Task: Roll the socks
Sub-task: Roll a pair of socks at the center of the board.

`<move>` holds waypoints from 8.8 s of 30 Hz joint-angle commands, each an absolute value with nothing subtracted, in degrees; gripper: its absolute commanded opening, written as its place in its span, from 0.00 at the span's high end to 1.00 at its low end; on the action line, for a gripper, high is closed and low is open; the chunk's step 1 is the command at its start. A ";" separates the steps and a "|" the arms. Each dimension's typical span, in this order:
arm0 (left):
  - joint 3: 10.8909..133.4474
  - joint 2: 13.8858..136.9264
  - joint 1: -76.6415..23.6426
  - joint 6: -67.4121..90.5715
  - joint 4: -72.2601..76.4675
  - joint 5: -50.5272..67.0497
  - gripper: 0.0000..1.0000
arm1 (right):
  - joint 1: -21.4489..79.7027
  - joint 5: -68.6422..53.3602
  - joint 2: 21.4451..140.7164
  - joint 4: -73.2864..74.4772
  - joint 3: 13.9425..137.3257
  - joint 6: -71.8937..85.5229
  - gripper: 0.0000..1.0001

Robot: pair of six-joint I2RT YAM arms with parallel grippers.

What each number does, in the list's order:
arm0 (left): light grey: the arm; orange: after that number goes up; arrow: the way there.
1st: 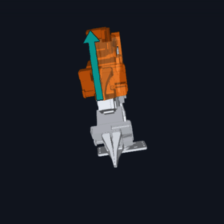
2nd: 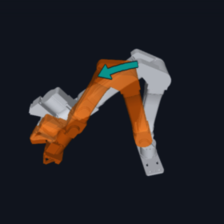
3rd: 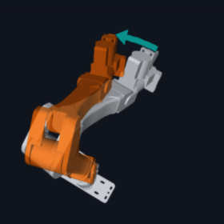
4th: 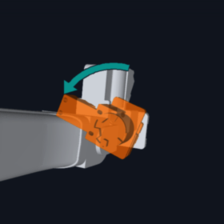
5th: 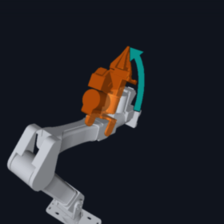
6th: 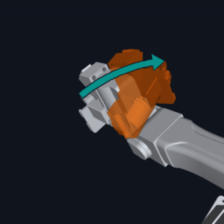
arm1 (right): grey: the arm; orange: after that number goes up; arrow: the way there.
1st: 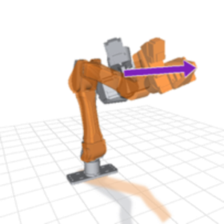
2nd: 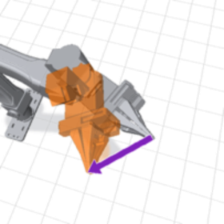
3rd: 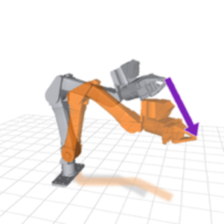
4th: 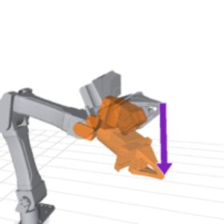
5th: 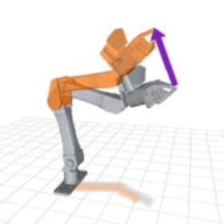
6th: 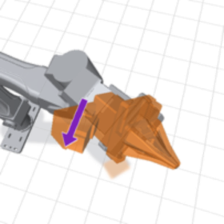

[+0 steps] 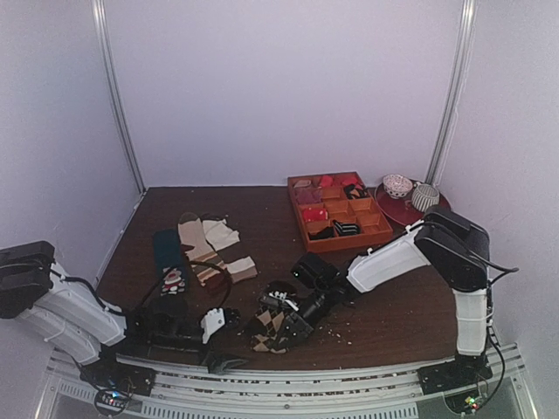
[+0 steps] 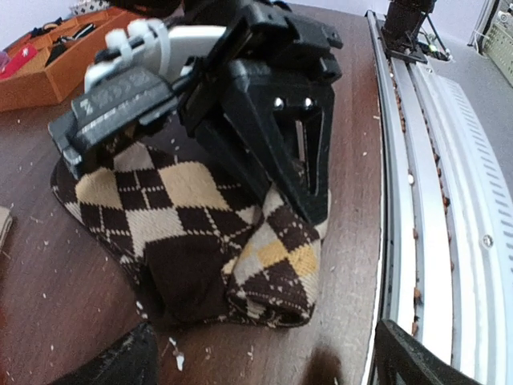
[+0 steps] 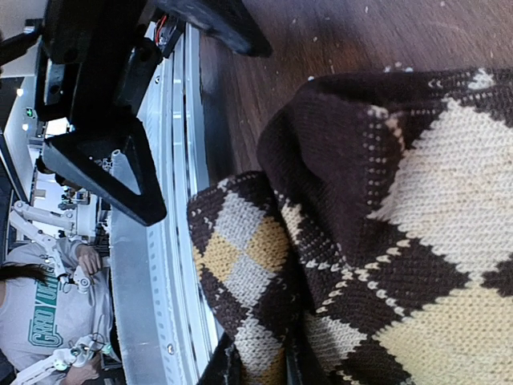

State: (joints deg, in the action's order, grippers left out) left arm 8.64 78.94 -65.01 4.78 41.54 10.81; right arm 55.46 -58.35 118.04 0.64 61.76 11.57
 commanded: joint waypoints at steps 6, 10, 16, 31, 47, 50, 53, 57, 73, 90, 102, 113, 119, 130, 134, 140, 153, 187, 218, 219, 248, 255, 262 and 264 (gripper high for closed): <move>15.45 86.57 -66.36 -1.11 50.60 11.50 0.13 | 54.59 -50.59 123.57 14.64 57.74 11.02 0.89; 17.55 90.83 -66.44 -1.09 50.33 15.37 0.27 | 54.43 -50.67 123.20 14.62 57.91 11.30 0.89; 18.55 94.03 -66.70 -0.55 48.43 17.04 0.36 | 54.07 -51.06 123.28 14.73 58.07 11.33 0.89; 21.64 98.97 -67.24 2.44 45.22 18.33 1.00 | 53.97 -51.12 123.97 13.98 58.35 11.76 0.89; 13.71 104.03 -66.90 31.03 45.85 24.05 1.00 | 62.87 -16.74 83.59 -30.39 31.73 -11.72 0.43; 12.96 104.46 -66.67 33.01 46.81 24.77 1.00 | 66.59 -13.78 84.98 -31.78 31.26 -19.04 0.40; 13.62 104.58 -66.30 32.84 44.62 25.65 1.00 | 70.41 -12.15 88.47 -28.90 33.79 -24.89 0.39; 13.93 104.99 -65.99 32.23 44.19 26.39 1.00 | 74.33 -9.28 93.44 -25.91 37.08 -27.82 0.39; 13.69 105.28 -65.50 30.20 45.33 27.38 1.00 | 75.07 -6.28 102.74 -17.59 43.83 -25.11 0.74; 15.18 70.80 -65.32 3.57 31.36 6.89 0.31 | 62.23 -34.74 115.30 26.32 70.50 -8.69 0.85; 14.99 88.70 -65.30 -1.12 50.06 7.74 0.32 | 60.13 -42.27 125.71 32.04 72.77 -4.06 0.85; 18.64 94.00 -65.30 -0.93 47.22 11.60 0.66 | 59.40 -42.96 126.40 32.75 73.44 -4.24 0.85; 19.92 96.87 -65.23 2.15 45.01 12.05 1.00 | 59.32 -41.67 124.39 31.52 74.31 -3.82 0.78; 20.08 93.37 -62.30 17.21 28.56 13.25 1.00 | 58.76 -24.21 93.12 -24.12 41.53 -1.28 0.51; 20.20 93.28 -60.40 20.33 24.21 16.52 1.00 | 61.80 -20.76 91.32 -34.54 35.52 -10.07 0.45; 19.32 95.35 -59.03 22.26 24.37 19.08 1.00 | 64.49 -20.07 94.53 -38.36 35.71 -17.25 0.43; 19.16 98.31 -58.27 22.59 25.84 21.51 1.00 | 67.15 -20.87 102.57 -32.81 40.69 -20.64 0.41; 15.05 73.42 -57.39 -2.63 39.32 11.17 0.02 | 56.27 -46.44 121.73 11.58 60.10 2.84 0.80; 18.94 98.63 -57.74 3.40 50.31 22.76 1.00 | 53.64 -47.59 124.35 13.67 62.28 6.31 0.77; 19.35 98.47 -57.74 3.85 49.52 22.78 1.00 | 53.62 -47.55 124.06 13.40 62.27 6.28 0.75; 25.80 107.84 -51.83 21.81 22.62 38.48 1.00 | 67.99 -8.83 98.30 -32.05 39.15 -24.63 0.31; 25.61 107.84 -51.77 21.40 23.35 39.18 1.00 | 68.14 -9.19 101.83 -30.40 39.85 -22.02 0.42; 27.20 107.18 -51.82 20.64 22.93 37.73 0.92 | 67.99 -12.50 103.76 -25.40 42.47 -17.35 0.74; 27.75 105.83 -51.77 20.02 22.82 35.53 0.82 | 67.45 -14.75 103.82 -22.89 43.52 -14.75 0.78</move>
State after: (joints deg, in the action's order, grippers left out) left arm 28.99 103.88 -51.13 20.97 37.04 41.04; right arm 67.83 -11.18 102.26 -27.83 41.25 -19.79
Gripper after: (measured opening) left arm 0.106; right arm 0.246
